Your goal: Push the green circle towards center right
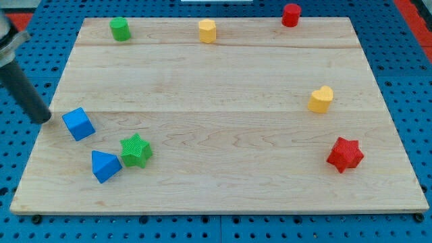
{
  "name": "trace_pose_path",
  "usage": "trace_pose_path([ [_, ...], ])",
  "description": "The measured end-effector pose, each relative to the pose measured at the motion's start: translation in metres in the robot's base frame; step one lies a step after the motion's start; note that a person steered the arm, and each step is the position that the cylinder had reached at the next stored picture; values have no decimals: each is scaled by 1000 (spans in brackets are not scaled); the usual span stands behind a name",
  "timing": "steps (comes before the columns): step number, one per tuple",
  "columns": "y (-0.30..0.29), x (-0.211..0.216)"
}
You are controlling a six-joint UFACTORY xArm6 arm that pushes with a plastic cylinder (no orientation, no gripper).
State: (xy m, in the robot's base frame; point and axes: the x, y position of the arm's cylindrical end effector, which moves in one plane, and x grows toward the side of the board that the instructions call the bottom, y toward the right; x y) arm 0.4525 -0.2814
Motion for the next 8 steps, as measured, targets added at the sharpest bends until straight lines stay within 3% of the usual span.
trace_pose_path([
  [2, 69, 26],
  [3, 68, 30],
  [4, 67, -41],
  [6, 156, -154],
  [7, 157, -221],
  [8, 138, -260],
])
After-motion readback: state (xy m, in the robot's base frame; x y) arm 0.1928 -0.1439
